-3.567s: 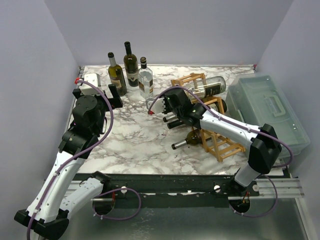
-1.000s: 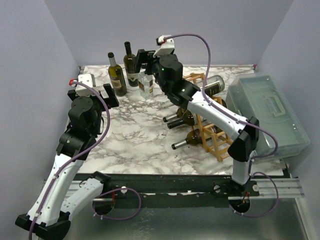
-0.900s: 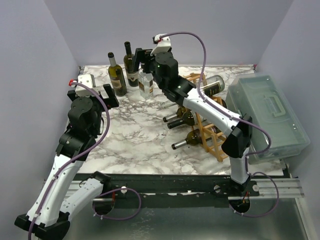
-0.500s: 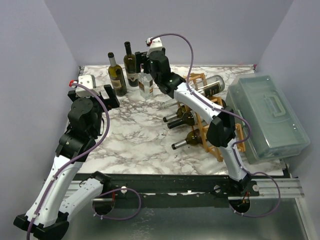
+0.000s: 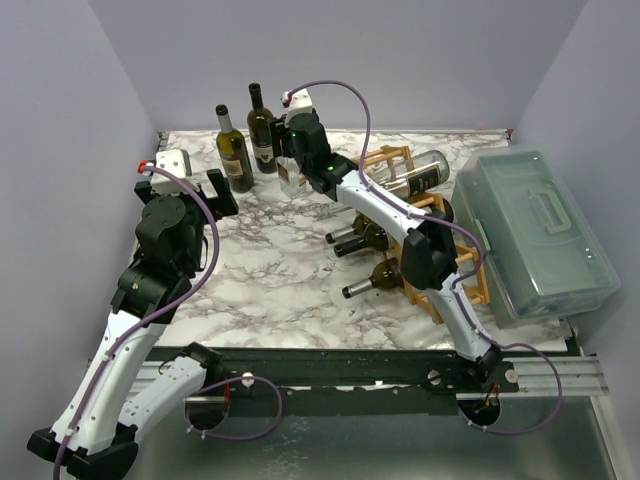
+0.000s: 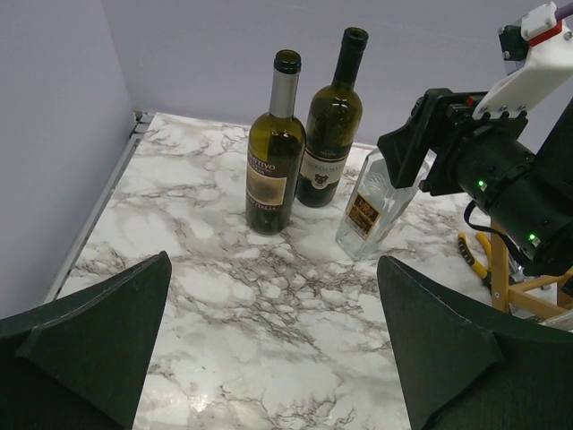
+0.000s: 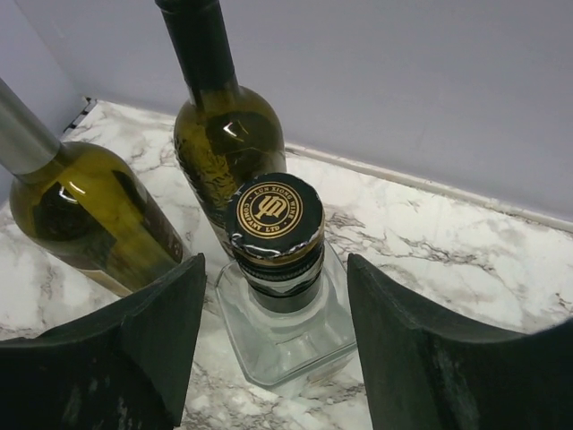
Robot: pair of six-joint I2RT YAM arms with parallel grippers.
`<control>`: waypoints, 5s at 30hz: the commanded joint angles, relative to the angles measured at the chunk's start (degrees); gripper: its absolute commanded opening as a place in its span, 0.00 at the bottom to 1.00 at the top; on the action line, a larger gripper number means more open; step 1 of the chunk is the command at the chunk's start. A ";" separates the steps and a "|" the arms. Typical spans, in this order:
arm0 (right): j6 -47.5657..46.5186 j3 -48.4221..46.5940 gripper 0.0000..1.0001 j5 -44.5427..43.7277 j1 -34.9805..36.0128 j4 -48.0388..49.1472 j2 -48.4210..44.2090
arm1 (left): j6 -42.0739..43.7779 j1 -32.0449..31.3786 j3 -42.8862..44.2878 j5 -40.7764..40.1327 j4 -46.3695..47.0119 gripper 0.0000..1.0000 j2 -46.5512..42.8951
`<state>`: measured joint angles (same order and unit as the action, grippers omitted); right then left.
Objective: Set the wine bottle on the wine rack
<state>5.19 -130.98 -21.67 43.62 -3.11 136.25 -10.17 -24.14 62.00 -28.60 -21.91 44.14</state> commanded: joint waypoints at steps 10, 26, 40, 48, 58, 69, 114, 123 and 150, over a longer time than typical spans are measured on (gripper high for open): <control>-2.20 -1.78 0.25 -0.41 -0.66 4.26 3.60 | 0.77 -1.00 -0.56 -1.55 1.20 0.99 0.83; 2.01 5.79 0.01 9.62 -0.69 6.83 -13.85 | 0.68 -0.40 -0.56 -1.47 1.25 0.99 2.09; -1.17 19.28 0.01 14.30 -0.71 11.57 -36.94 | 0.34 0.06 -0.83 -1.90 1.26 0.99 1.24; -7.07 25.51 0.01 14.03 -0.65 7.93 -50.61 | 0.13 0.09 -0.87 -1.47 1.34 0.99 1.14; -20.79 30.43 0.01 5.55 -0.69 -3.77 -66.71 | -0.11 0.10 -0.83 -0.84 1.35 0.99 1.69; -34.27 36.69 0.00 -4.68 -0.68 -12.92 -74.20 | -0.46 0.31 -0.92 0.04 1.34 0.99 3.31; -52.80 68.25 0.00 -34.15 23.31 -16.72 -69.31 | -0.99 1.68 -0.91 1.65 1.34 0.99 5.29; -45.29 67.55 0.01 -37.64 26.30 -24.72 -60.15 | -1.04 1.82 -0.84 1.54 1.32 0.99 4.38; -44.24 59.99 0.01 -40.91 32.21 -25.93 -49.40 | -1.20 2.26 -0.91 1.71 1.35 0.99 4.30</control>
<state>-39.09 -68.07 -64.18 75.00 -31.57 83.90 -10.74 -22.22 61.36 -27.64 -21.89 49.12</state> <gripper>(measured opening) 0.334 0.987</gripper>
